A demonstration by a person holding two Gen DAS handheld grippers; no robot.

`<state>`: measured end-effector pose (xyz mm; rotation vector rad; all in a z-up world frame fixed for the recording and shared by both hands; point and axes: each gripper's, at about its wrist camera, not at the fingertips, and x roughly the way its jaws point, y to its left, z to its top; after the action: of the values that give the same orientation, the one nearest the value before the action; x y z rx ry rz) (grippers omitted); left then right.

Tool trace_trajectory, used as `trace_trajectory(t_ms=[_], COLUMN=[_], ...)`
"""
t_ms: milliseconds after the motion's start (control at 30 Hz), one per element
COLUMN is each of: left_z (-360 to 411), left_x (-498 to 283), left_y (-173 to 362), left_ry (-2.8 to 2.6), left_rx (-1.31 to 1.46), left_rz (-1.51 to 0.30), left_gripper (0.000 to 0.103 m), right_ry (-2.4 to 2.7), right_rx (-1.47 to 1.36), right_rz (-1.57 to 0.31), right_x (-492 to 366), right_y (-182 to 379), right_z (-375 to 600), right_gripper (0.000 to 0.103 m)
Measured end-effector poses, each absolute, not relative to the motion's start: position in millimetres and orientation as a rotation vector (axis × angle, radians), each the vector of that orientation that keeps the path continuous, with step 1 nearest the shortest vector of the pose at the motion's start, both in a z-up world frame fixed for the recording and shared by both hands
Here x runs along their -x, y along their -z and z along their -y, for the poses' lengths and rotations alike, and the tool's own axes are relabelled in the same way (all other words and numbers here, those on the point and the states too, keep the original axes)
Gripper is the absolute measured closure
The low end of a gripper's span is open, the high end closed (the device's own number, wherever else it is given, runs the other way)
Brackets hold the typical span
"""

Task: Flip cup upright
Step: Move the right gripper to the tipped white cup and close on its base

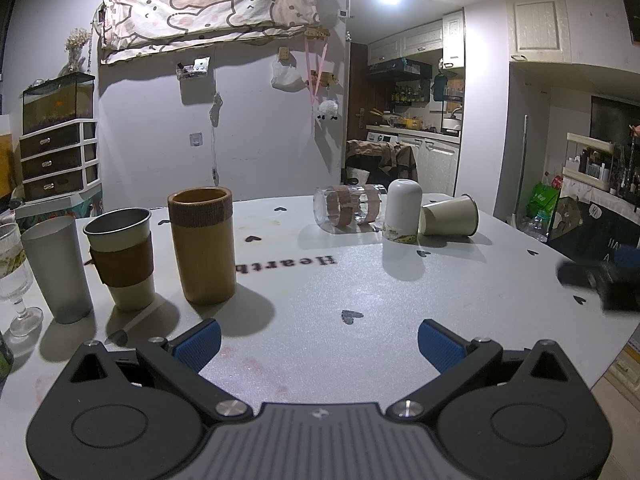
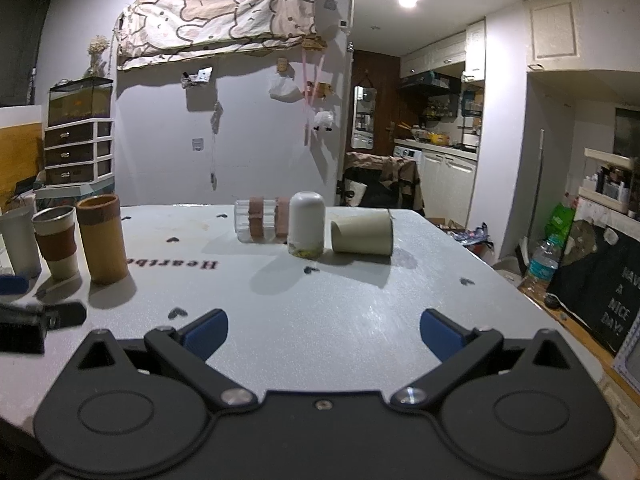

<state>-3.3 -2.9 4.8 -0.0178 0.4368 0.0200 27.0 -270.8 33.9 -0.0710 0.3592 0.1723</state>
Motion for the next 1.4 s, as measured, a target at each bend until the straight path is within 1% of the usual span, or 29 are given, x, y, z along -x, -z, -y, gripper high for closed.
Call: trace_trajectory(t_ms=[300, 633, 733, 867, 967, 1133, 1200, 1233, 1267, 1300, 1400], left_z=[-2, -28, -37, -48, -55, -66, -67, -67, -67, -67, -66], left_x=[14, 12, 12, 11, 7, 1, -2, -2, -3, -4, -6], left_y=[3, 25, 27, 30, 33, 35, 36, 36, 36, 37, 38], left_ry=[-0.033, -0.062, -0.070, -0.074, -0.083, -0.101, -0.098, -0.096, -0.094, -0.090, -0.075], left_rx=[0.002, 0.054, 0.079, 0.098, 0.112, 0.133, 0.138, 0.140, 0.141, 0.143, 0.147], left_rz=[-0.428, -0.445, -0.435, -0.429, -0.434, -0.448, -0.455, -0.458, -0.461, -0.462, -0.468], left_gripper=[0.000, 0.000, 0.000, 0.000, 0.000, 0.000, 0.000, 0.000, 0.000, 0.000, 0.000], right_ry=[-0.191, -0.188, -0.179, -0.170, -0.178, -0.145, -0.156, -0.165, -0.174, -0.193, -0.197], right_rx=[0.049, 0.035, 0.046, -0.001, -0.023, 0.027, 0.030, 0.031, 0.036, 0.034, 0.048], right_rz=[-0.358, -0.348, -0.398, -0.446, -0.478, -0.529, -0.546, -0.547, -0.547, -0.543, -0.536], right_x=[-109, -246, -289, -338, -362, -388, -392, -392, -390, -387, -375], right_y=[-53, -76, -68, -49, -37, -19, -15, -14, -12, -12, -19], right_z=[256, 226, 215, 210, 204, 195, 195, 195, 195, 195, 193], right_gripper=[0.000, 0.000, 0.000, 0.003, 0.003, 0.004, 0.011, 0.017, 0.032, 0.041, 0.041])
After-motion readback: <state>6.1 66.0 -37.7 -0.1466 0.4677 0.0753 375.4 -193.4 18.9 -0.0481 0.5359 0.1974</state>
